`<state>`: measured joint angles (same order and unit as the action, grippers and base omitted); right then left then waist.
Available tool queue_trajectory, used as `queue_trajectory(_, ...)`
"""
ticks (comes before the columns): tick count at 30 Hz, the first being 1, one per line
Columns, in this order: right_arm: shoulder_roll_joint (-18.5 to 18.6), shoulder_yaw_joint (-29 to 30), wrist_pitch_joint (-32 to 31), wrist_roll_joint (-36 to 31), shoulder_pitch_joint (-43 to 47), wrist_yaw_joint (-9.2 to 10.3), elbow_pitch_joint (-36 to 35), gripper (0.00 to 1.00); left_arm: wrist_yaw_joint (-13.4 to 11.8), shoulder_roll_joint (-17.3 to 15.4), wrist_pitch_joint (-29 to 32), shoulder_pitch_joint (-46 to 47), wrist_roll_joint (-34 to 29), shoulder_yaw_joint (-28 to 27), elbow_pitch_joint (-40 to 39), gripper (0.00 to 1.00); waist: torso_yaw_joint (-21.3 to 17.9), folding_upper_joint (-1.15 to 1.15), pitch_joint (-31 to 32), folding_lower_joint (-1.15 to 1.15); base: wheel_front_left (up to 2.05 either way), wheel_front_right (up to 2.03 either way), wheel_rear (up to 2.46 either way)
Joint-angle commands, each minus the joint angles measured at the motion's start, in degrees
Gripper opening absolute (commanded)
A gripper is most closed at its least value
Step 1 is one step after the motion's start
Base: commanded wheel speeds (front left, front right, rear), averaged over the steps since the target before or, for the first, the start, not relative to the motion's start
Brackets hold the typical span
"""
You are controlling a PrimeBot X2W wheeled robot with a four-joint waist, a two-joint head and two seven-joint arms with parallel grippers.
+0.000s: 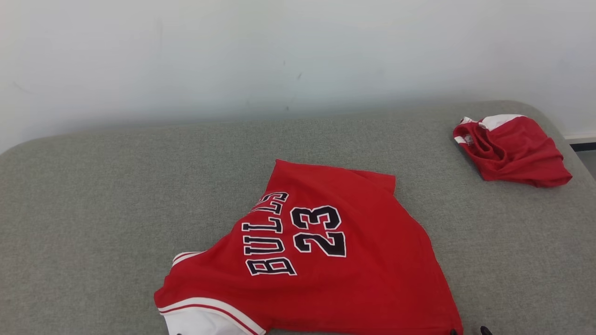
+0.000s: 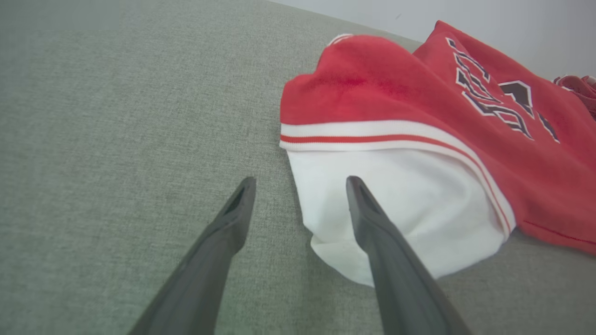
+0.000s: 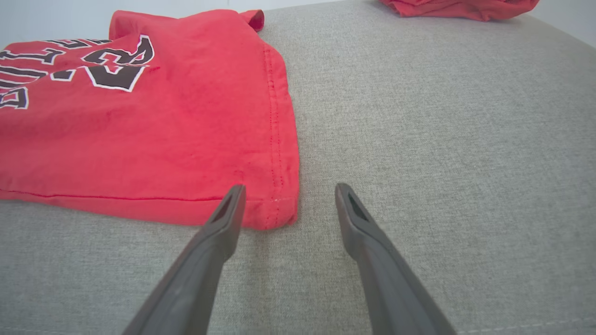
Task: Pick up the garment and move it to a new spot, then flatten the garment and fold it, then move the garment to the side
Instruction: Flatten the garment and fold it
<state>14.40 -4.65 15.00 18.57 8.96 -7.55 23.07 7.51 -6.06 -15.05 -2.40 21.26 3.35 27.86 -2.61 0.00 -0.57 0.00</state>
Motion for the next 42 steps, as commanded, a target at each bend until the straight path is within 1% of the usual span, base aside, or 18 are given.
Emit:
queue_trajectory(1,0.29,-0.33,0.24,0.26,-0.64,0.15,0.43,1.00,-0.07,-0.01,-0.17,-0.29,0.17,0.30,0.80,1.00,-0.02,0.00,-0.14,0.00,0.00,0.00,0.00)
queue_trajectory(4,0.39,-1.89,0.07,0.53,-2.31,0.15,2.71,1.00,-0.07,0.33,-0.05,1.50,1.98,1.95,3.42,1.00,-0.12,0.00,-0.48,0.00,0.00,0.00,0.00)
queue_trajectory(9,0.64,-4.42,0.11,1.14,-5.63,0.15,7.11,1.00,-0.06,-0.41,0.21,4.44,4.56,6.54,8.53,1.00,-0.25,0.00,-1.13,0.00,0.00,0.00,0.00)
queue_trajectory(13,0.06,-5.85,0.14,1.71,-7.96,0.15,11.01,1.00,-0.09,-0.29,0.15,6.97,7.12,7.63,12.58,1.00,-0.23,0.00,-1.42,0.00,0.00,0.00,0.00)
queue_trajectory(14,-0.12,-6.41,0.14,1.85,-8.40,0.15,11.80,0.52,-0.09,0.09,0.15,7.42,8.56,8.02,13.58,1.00,-0.17,0.00,-1.43,0.00,0.00,0.00,0.00)
queue_trajectory(15,-0.12,-6.41,0.14,1.85,-8.40,0.15,11.80,0.52,-0.09,0.09,0.15,7.42,8.56,8.02,13.58,1.00,-0.17,0.00,-1.43,0.00,0.00,0.00,0.00)
queue_trajectory(16,-0.15,-7.36,0.08,2.24,-9.25,0.15,12.45,0.00,-0.01,0.72,0.59,8.23,10.72,10.54,14.76,0.24,-0.11,0.00,-1.39,0.00,0.00,0.00,0.00)
queue_trajectory(17,-0.13,-7.55,0.09,2.53,-9.61,0.15,12.28,0.00,0.09,0.65,0.52,8.56,11.57,11.69,14.85,0.00,-0.10,0.00,-1.39,0.00,0.00,0.00,0.00)
queue_trajectory(19,-0.16,-7.40,0.12,2.72,-9.59,0.15,11.28,0.00,0.06,0.01,0.27,8.79,13.04,12.45,14.83,0.00,-0.07,0.00,-1.23,0.00,0.00,0.00,0.00)
queue_trajectory(22,0.03,-6.92,0.14,2.77,-8.77,0.15,10.01,0.00,-0.08,-1.16,0.04,8.65,13.40,12.36,14.33,0.00,-0.02,0.00,-0.93,0.00,0.00,0.00,0.00)
queue_trajectory(24,0.04,-6.46,0.14,2.43,-7.72,0.15,8.19,0.00,-0.11,-1.88,-0.10,7.91,13.52,10.69,11.76,0.00,0.06,0.00,-0.58,0.00,0.00,0.00,0.00)
queue_trajectory(28,0.90,-5.43,0.15,2.16,-6.14,0.15,3.57,0.00,-0.10,-2.74,-0.13,5.06,10.96,7.14,5.19,0.00,0.10,0.00,-0.30,0.00,0.00,0.00,0.00)
queue_trajectory(32,1.97,-5.71,0.15,1.96,-7.15,0.15,-0.44,0.00,-0.31,-3.86,-0.15,4.58,8.26,4.80,-1.05,0.00,-0.08,0.00,-0.32,0.00,0.00,0.00,0.00)
queue_trajectory(34,2.73,-6.56,0.15,1.66,-9.17,0.15,-2.18,0.00,-0.42,-4.53,-0.15,6.13,7.17,4.65,-4.21,0.00,-0.21,0.00,-0.84,0.00,0.00,0.00,0.00)
queue_trajectory(35,3.64,-7.42,-0.18,2.41,-12.28,0.15,-3.42,0.00,-0.36,-5.91,0.52,8.90,5.95,5.15,-6.85,0.00,-0.29,0.00,-1.82,0.00,0.00,0.00,0.00)
queue_trajectory(36,4.06,-7.90,-0.49,2.94,-14.17,0.15,-3.96,0.00,-0.33,-6.46,1.27,10.61,5.71,5.38,-8.06,0.00,-0.36,0.00,-2.44,0.00,0.00,0.00,0.00)
queue_trajectory(39,5.77,-9.33,-2.06,4.08,-21.34,0.15,-4.80,0.00,-0.24,-9.15,4.97,17.62,3.96,6.68,-11.28,0.00,-0.55,0.00,-5.24,0.00,0.00,0.00,0.00)
queue_trajectory(42,6.60,-10.34,-4.37,6.49,-30.38,0.15,-4.58,0.00,-0.06,-11.45,8.99,26.90,4.19,7.59,-13.49,0.00,-0.80,0.00,-9.67,0.00,0.00,0.00,0.00)
